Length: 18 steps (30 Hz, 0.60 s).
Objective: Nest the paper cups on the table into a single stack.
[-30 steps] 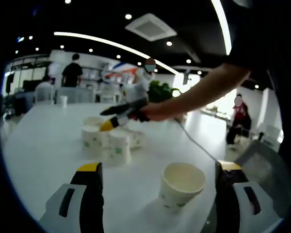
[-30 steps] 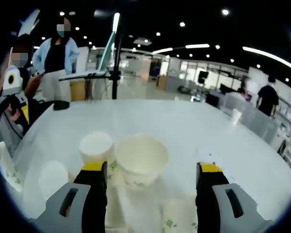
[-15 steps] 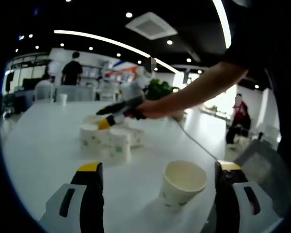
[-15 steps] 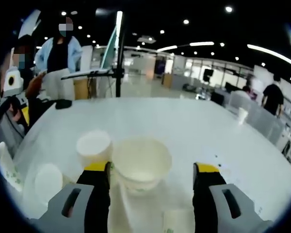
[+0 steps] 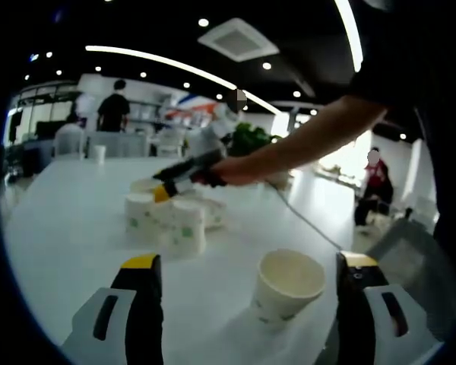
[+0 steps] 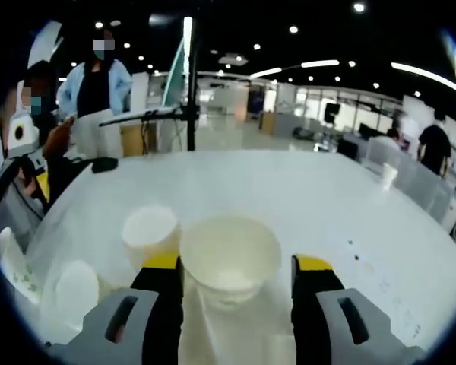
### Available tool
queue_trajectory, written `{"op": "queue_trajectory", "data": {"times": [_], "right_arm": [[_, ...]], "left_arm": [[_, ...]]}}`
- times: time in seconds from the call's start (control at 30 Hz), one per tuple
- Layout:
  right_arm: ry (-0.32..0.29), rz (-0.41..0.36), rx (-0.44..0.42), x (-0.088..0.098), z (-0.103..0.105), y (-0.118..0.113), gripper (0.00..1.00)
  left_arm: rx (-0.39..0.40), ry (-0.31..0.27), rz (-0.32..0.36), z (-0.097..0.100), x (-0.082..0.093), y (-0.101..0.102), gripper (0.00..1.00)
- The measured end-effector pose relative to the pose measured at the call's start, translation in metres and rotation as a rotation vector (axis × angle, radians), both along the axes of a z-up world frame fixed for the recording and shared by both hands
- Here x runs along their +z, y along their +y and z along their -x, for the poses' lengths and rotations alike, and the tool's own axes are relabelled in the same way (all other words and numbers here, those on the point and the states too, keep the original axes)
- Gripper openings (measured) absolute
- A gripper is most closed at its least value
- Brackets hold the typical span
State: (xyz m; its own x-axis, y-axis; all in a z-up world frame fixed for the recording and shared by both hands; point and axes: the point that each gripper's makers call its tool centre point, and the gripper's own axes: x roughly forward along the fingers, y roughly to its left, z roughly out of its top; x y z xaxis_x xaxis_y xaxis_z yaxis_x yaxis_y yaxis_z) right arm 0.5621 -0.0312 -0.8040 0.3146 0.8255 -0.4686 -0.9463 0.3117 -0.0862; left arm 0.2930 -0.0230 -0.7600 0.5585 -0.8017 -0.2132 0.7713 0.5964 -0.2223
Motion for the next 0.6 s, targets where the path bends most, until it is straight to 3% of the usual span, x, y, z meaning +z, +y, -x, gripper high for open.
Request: {"op": "queue_trajectory", "data": {"times": [0.1, 0.6], "right_arm": [[0.008, -0.001, 0.005, -0.0004, 0.0008, 0.001, 0.47], [0.001, -0.016, -0.005, 0.0021, -0.0015, 0.0005, 0.46]], "left_arm": [[0.003, 0.008, 0.002, -0.0005, -0.0011, 0.0004, 0.94], [0.003, 0.001, -0.001, -0.0014, -0.0008, 0.0, 0.93]]}}
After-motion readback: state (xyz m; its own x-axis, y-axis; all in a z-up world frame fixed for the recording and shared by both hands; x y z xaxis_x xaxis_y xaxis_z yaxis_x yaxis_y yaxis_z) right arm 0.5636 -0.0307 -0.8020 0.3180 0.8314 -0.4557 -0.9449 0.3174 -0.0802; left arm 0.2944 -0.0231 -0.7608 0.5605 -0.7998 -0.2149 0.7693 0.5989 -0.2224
